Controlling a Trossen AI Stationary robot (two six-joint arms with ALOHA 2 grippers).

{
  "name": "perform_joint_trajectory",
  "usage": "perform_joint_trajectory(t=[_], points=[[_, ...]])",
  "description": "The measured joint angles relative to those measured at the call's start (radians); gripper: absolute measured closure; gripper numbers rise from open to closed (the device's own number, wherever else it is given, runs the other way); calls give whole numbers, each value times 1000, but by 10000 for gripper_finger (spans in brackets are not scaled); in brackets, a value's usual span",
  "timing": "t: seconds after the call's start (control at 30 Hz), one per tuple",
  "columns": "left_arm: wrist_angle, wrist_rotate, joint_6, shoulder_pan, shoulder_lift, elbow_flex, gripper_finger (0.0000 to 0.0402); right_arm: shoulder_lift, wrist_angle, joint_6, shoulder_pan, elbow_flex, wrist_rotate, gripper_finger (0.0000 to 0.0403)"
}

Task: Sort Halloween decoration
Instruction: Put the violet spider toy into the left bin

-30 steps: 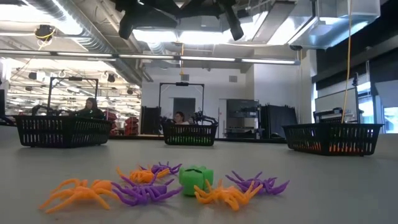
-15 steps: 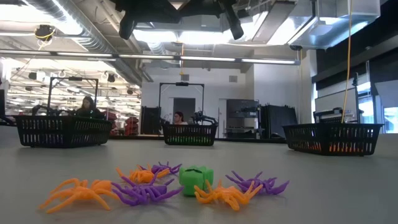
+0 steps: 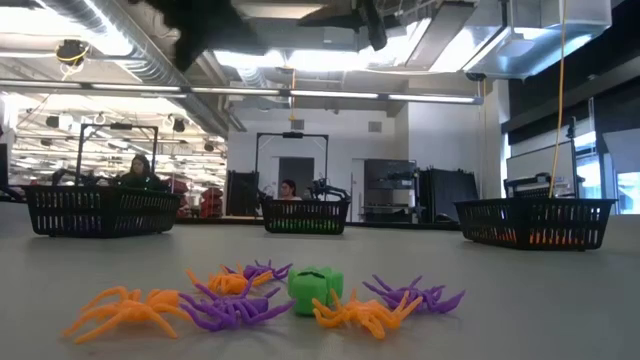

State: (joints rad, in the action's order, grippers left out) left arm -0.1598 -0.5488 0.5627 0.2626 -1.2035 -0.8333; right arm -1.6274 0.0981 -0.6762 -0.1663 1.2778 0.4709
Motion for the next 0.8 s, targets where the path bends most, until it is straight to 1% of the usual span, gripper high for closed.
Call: perform_joint_trajectory(t=[0.07,0.17,0.37,0.5,0.57,0.7,0.8], points=[[-112,4,50,-1,28,0,401,22,-16,7,6,0,-3,155],[-303,15,140,-3,88,0,401,52,-44,25,14,0,0,138],[-656,17,352,-3,230,0,401,83,-83,55,18,0,9,135],[-871,18,468,2,311,7,401,83,-99,56,17,0,8,134],[-908,36,525,2,355,30,401,83,-103,55,17,0,8,134],[-856,98,624,2,450,105,401,83,-105,55,16,0,7,134],[-823,121,698,2,489,163,401,83,-99,53,16,0,-8,134]])
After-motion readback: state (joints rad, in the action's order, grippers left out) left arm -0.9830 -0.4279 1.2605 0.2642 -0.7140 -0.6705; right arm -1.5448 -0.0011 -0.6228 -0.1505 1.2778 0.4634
